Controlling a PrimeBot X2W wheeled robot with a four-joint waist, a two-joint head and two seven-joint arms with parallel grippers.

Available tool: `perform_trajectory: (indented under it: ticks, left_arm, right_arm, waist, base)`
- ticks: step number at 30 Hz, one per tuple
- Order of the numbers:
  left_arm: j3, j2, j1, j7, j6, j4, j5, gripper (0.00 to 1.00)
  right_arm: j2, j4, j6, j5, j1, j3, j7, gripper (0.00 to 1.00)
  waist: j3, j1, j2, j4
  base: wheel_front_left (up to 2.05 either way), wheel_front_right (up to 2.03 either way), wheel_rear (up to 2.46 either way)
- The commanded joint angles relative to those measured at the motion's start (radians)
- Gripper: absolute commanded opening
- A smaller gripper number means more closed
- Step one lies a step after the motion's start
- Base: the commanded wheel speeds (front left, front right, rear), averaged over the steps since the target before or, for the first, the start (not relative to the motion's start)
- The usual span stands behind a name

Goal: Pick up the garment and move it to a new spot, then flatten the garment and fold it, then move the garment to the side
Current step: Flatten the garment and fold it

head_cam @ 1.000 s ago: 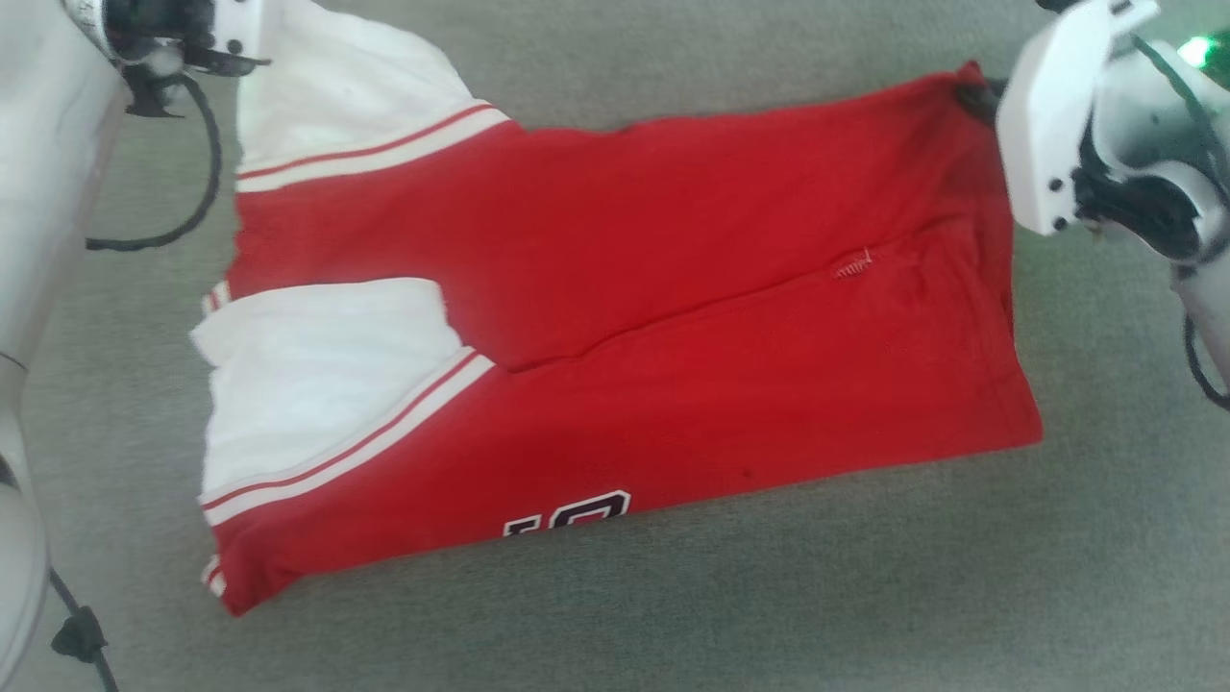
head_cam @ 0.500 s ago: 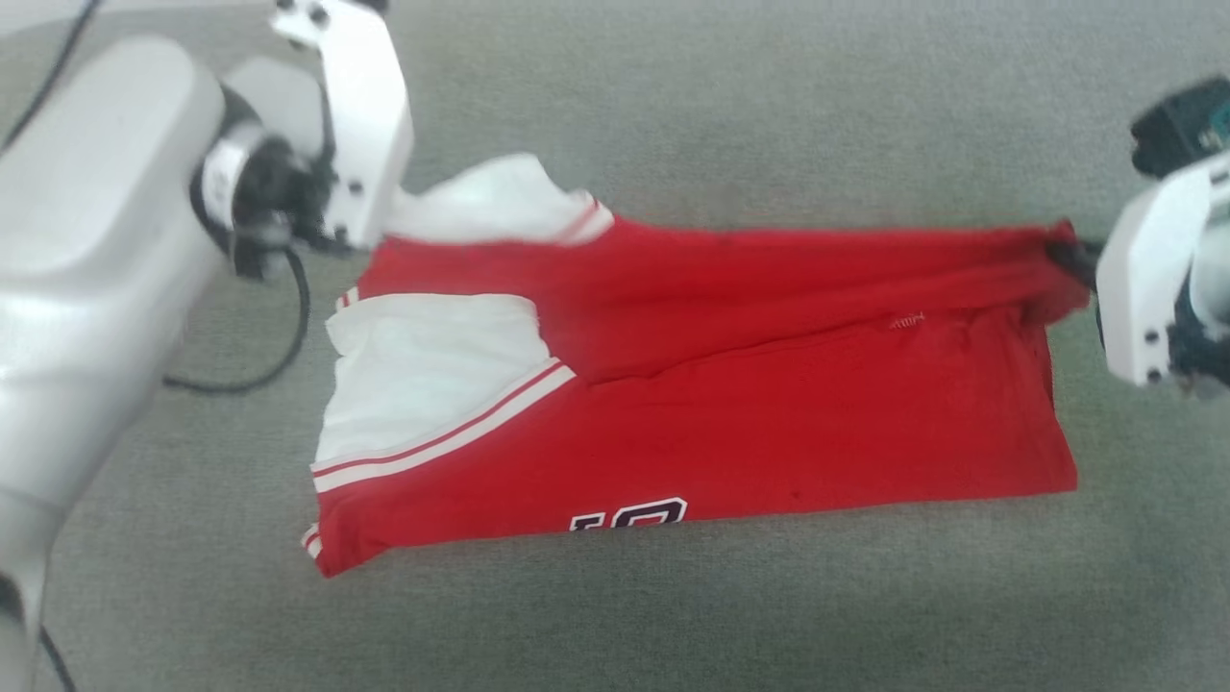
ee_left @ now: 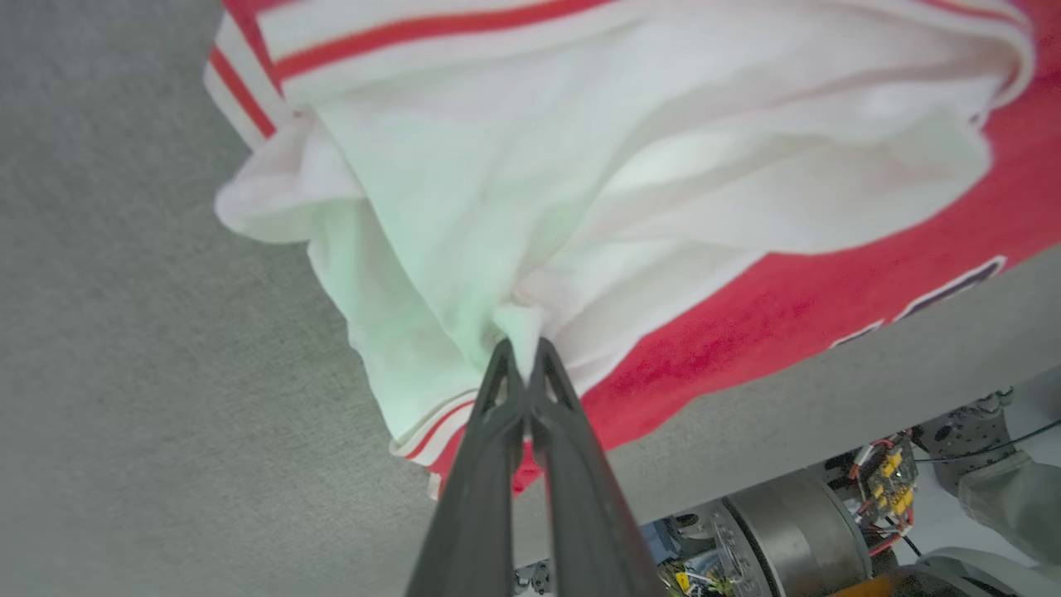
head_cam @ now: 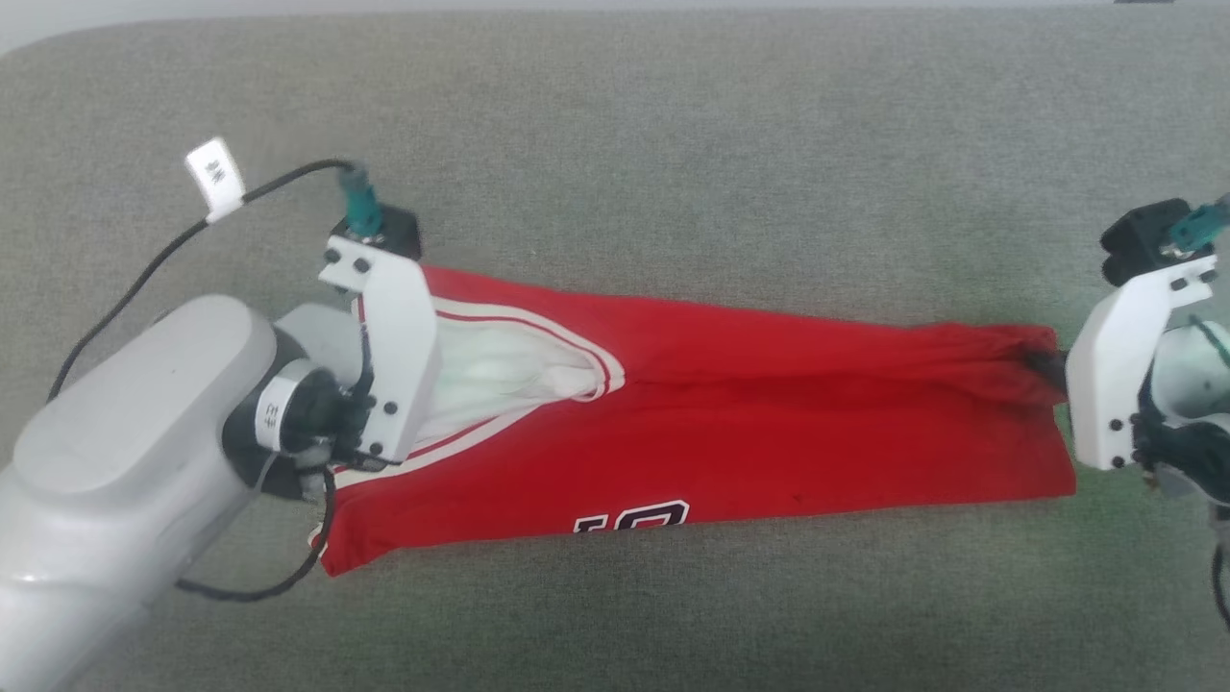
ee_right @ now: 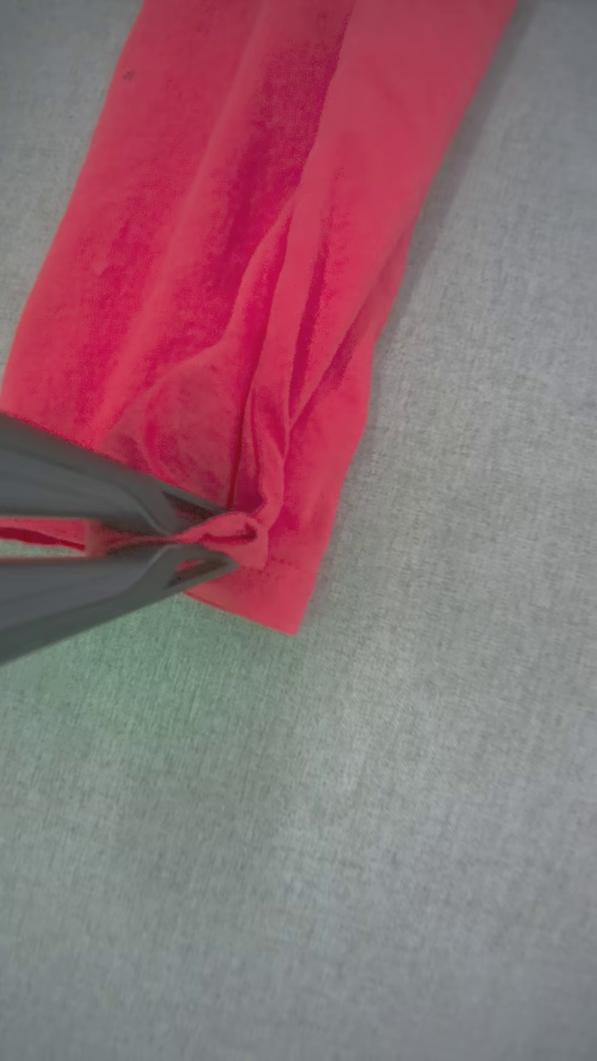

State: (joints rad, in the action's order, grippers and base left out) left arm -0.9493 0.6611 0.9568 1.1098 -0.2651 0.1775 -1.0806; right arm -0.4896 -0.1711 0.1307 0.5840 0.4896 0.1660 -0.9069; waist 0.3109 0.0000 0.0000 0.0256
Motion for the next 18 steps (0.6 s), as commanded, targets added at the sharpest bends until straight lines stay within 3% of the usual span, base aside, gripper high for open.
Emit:
perform_trajectory:
  ticks: [1, 4, 5, 6, 7, 8, 9, 18]
  left_arm:
    - [0.005, 0.004, -0.024, -0.004, -0.008, 0.015, -0.020, 0.00]
    - [0.018, 0.001, -0.049, -0.053, -0.011, 0.052, -0.011, 0.04]
    - [0.015, -0.001, -0.067, -0.058, -0.006, 0.063, -0.021, 0.00]
    - [0.013, -0.001, -0.077, -0.063, 0.003, 0.069, -0.025, 0.07]
    - [0.018, 0.000, -0.081, -0.084, 0.014, 0.071, -0.025, 0.33]
    - [0.030, -0.002, -0.086, -0.108, 0.020, 0.073, -0.030, 0.85]
    - [0.039, -0.008, -0.098, -0.128, 0.025, 0.077, -0.039, 1.00]
    - [0.085, 0.004, -0.164, -0.297, 0.071, 0.074, -0.033, 1.00]
  right_arm:
    - [0.010, -0.007, 0.000, -0.004, 0.000, 0.005, 0.001, 0.00]
    - [0.021, -0.023, 0.000, -0.013, 0.014, 0.019, 0.011, 0.00]
    - [0.025, -0.030, 0.000, -0.015, 0.017, 0.023, 0.016, 0.11]
    - [0.025, -0.035, 0.000, -0.019, 0.018, 0.033, 0.017, 0.26]
    - [0.023, -0.040, 0.000, -0.019, 0.018, 0.038, 0.017, 0.38]
    - [0.022, -0.042, 0.000, -0.015, 0.019, 0.042, 0.018, 0.79]
    - [0.019, -0.043, 0.000, -0.012, 0.018, 0.045, 0.022, 1.00]
    - [-0.003, -0.014, 0.000, 0.010, -0.026, 0.030, 0.059, 1.00]
  waist:
    - [-0.002, 0.0000, 0.0000, -0.002]
    - [-0.011, 0.0000, 0.0000, -0.006]
    - [-0.017, 0.0000, 0.0000, -0.007]
    - [-0.023, 0.0000, 0.0000, -0.007]
    - [-0.030, 0.0000, 0.0000, -0.007]
    - [-0.036, 0.0000, 0.0000, -0.008]
    - [-0.043, 0.0000, 0.0000, -0.006]
    - [-0.107, 0.0000, 0.0000, 0.004]
  base:
    - [0.00, 0.00, 0.00]
    - [0.00, 0.00, 0.00]
    - [0.00, 0.00, 0.00]
    - [0.00, 0.00, 0.00]
    - [0.00, 0.00, 0.00]
    - [0.00, 0.00, 0.00]
    - [0.00, 0.00, 0.00]
    - [0.00, 0.00, 0.00]
